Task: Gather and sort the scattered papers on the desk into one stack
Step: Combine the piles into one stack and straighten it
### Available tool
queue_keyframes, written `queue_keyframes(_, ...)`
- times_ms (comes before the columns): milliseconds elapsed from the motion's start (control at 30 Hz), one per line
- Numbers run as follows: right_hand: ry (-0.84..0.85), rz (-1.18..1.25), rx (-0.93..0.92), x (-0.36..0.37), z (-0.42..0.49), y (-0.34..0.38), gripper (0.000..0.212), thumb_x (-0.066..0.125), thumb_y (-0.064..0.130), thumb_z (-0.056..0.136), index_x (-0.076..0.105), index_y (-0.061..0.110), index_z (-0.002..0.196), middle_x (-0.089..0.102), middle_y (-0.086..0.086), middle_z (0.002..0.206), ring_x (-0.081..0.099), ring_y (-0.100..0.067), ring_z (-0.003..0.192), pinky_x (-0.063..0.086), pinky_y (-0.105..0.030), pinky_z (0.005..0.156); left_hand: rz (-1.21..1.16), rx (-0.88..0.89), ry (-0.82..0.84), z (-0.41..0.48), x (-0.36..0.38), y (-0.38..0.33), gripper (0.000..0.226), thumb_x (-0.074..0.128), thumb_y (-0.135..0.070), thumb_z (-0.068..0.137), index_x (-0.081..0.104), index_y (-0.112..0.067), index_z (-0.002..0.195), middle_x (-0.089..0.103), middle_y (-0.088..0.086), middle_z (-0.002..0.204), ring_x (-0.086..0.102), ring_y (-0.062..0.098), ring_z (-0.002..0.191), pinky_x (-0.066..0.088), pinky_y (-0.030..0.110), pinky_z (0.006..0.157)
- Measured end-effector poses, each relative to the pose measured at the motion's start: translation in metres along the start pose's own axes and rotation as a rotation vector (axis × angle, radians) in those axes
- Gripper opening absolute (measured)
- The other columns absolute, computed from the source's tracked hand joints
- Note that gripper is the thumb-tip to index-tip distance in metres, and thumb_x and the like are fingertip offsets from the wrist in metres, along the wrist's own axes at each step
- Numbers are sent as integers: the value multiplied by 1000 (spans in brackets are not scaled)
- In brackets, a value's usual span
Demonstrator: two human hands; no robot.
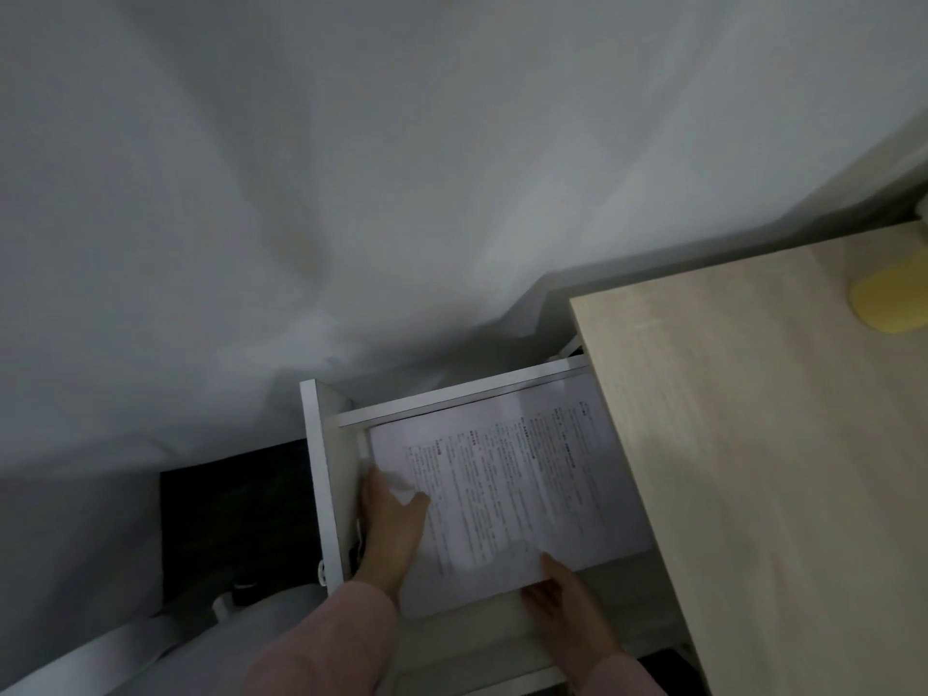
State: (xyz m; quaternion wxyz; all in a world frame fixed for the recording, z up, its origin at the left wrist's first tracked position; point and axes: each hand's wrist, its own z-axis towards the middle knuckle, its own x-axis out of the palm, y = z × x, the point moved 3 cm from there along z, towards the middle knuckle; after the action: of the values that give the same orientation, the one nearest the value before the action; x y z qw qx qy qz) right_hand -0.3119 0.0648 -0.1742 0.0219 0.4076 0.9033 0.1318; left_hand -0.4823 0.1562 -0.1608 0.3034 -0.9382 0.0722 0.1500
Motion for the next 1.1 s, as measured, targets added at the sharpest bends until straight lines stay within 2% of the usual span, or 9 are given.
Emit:
queue_keyframes(67,-82,-36,-11,-4,1,7,29,45,7,93,48,8,121,54,-4,83,49,-19,73,42,-33,81,-86,-13,-24,2,-2,-3,66,55,-5,86,24,-15,143,33,-4,136,36,17,124,31,38,108)
queue_keyframes(167,-169,-34,-40,-7,1,18,20,44,4,90,48,9,109,51,-4,79,47,-17,70,40,-28,69,-132,-42,-22,3,-3,-4,60,58,-9,82,34,-13,136,38,1,133,42,23,120,36,36,101)
queue_keyframes(367,-162,-46,-29,-4,1,22,16,44,-4,86,49,8,94,47,-5,74,43,-16,66,37,-24,62,-183,-110,-36,10,-1,2,91,59,-29,54,30,-25,140,40,9,139,43,33,124,38,53,104)
queue_keyframes(633,-152,-154,-64,-11,-10,26,16,43,-3,88,54,8,84,49,-7,84,44,-18,67,43,-28,76,-56,-35,-38,2,-2,-7,71,53,-6,88,16,-15,147,22,11,151,27,30,137,26,44,113)
queue_keyframes(733,-62,-274,-105,-4,-35,41,24,43,-4,91,52,4,70,54,-11,78,51,-22,68,47,-26,63,106,75,31,-7,-7,-17,60,52,-8,89,26,-9,143,29,13,147,30,30,137,29,39,112)
queue_keyframes(833,85,-546,-525,10,-77,67,27,46,-7,89,62,14,83,70,-1,78,66,-21,79,53,-11,63,485,362,94,-28,-17,-29,63,47,-19,94,15,-16,148,3,-1,158,7,18,146,13,30,116)
queue_keyframes(933,42,-898,-1143,18,-122,105,29,46,2,86,62,25,91,68,19,93,57,12,91,38,2,80,807,672,-156,-46,-38,-42,63,51,-20,90,23,-13,146,5,7,158,4,24,147,5,31,116)
queue_keyframes(1000,-104,-1125,-1403,12,-122,128,34,42,7,83,61,17,109,61,3,115,48,3,109,33,-5,96,860,648,-306,-47,-53,-44,66,57,-16,85,29,-7,144,12,18,156,10,33,145,9,37,116)
queue_keyframes(1100,-329,-1428,-1420,-9,-86,151,49,33,25,89,45,9,133,42,-17,142,32,-24,132,24,-36,112,793,470,-234,-48,-57,-44,72,50,-21,90,11,-11,148,-15,12,157,-2,30,146,17,36,116)
